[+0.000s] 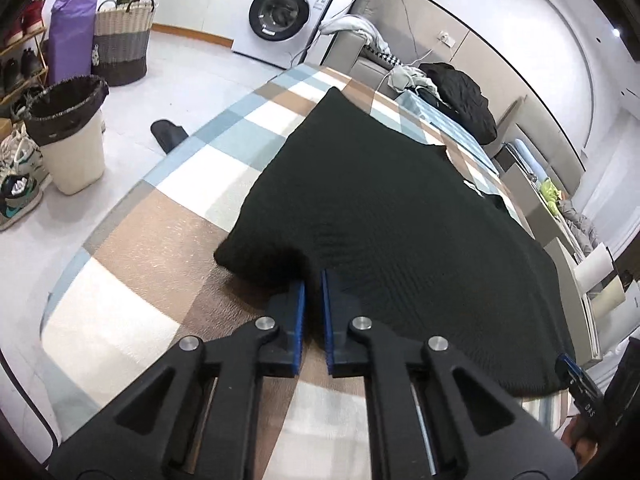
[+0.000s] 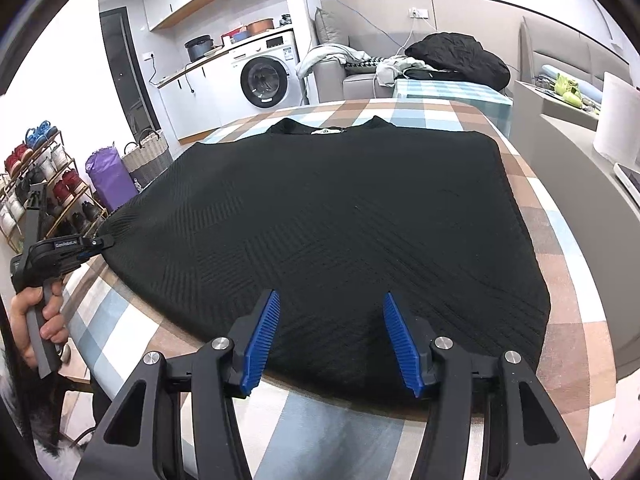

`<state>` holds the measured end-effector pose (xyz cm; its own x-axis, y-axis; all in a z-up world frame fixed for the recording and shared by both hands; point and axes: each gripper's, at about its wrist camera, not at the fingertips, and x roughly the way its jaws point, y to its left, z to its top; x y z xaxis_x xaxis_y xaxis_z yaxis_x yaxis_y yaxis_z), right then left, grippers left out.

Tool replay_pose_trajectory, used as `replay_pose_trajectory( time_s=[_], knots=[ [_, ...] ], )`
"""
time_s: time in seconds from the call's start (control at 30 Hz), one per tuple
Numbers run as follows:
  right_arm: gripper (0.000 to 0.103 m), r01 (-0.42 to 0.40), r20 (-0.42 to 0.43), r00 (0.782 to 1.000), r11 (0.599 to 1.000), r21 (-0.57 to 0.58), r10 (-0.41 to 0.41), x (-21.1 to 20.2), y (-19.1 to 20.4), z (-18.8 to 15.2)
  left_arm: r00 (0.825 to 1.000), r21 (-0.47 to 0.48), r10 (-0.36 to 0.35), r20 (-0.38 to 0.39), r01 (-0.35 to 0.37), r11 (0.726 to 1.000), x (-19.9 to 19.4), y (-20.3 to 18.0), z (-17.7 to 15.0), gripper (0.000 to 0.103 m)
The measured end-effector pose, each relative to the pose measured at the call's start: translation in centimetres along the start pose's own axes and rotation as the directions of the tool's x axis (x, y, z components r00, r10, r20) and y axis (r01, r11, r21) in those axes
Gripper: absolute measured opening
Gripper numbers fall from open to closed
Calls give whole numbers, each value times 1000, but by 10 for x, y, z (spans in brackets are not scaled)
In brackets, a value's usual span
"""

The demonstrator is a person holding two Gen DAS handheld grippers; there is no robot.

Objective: Fold small clothes
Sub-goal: 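Fold the held side over the sweater body with the left gripper and release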

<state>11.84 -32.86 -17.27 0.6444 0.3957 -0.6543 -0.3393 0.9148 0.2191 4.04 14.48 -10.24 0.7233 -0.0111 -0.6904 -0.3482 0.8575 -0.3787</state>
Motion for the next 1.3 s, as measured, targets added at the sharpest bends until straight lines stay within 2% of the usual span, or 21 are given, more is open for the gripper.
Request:
replay_pose_trajectory(
  time_s=[0.07, 0.13, 0.2, 0.23, 0.27, 0.47, 0.53, 0.6, 0.67, 0.73, 0.83, 1.07, 1.2, 1.3],
  knots=[
    [56, 3, -3, 1000, 1000, 0, -3, -1, 0, -1, 1000, 14, 16, 1, -16, 1000, -5, 0, -2, 6],
    [56, 1, -4, 1000, 1000, 0, -1, -1, 1, 1, 999, 13, 42, -7, -42, 999, -8, 2, -4, 20],
    [56, 0, -5, 1000, 1000, -3, 0, -1, 2, 0, 997, 16, 82, -6, -82, 996, -10, 4, -5, 61],
    [56, 0, -6, 1000, 1000, -4, 0, -1, 2, 0, 996, 8, 93, 4, -93, 996, -11, 6, -5, 66],
    [56, -1, -6, 1000, 1000, -5, 1, 0, 2, 0, 995, 2, 94, 13, -94, 996, -11, 8, -4, 67],
    [56, -4, -5, 1000, 1000, -4, 4, 1, 0, 1, 995, -12, 98, 22, -98, 995, 8, 6, 7, 66],
    [56, -4, -6, 1000, 1000, -4, 4, 1, 0, 1, 995, -21, 97, 12, -96, 995, 15, 2, 13, 57],
    [56, -3, -4, 1000, 1000, -4, 3, 1, 0, 1, 996, 18, 94, -7, -94, 995, 24, -5, 17, 26],
    [56, -4, -2, 1000, 1000, -3, 4, 1, 0, 1, 997, 40, 78, -8, -77, 996, 26, -9, 17, 18],
    [56, -2, -2, 1000, 1000, -2, 2, 1, 0, 1, 997, 62, 66, 41, -68, 996, 17, -13, 15, 16],
    [56, 5, -2, 1000, 1000, 2, -5, 2, -2, 1, 997, 66, 29, 69, -34, 997, -3, -9, 12, 16],
    [56, 0, -2, 1000, 1000, 8, 0, 3, -2, 1, 995, 108, 59, 85, -68, 992, -25, -3, 4, 16],
    [56, 1, -3, 1000, 1000, -3, -1, 2, 1, 1, 988, 176, 45, 148, -71, 982, -38, -28, 9, 15],
    [56, -2, 1, 1000, 1000, 5, 2, 1, -3, 3, 981, 257, -15, 195, -36, 966, -45, -69, 21, 15]
  ],
)
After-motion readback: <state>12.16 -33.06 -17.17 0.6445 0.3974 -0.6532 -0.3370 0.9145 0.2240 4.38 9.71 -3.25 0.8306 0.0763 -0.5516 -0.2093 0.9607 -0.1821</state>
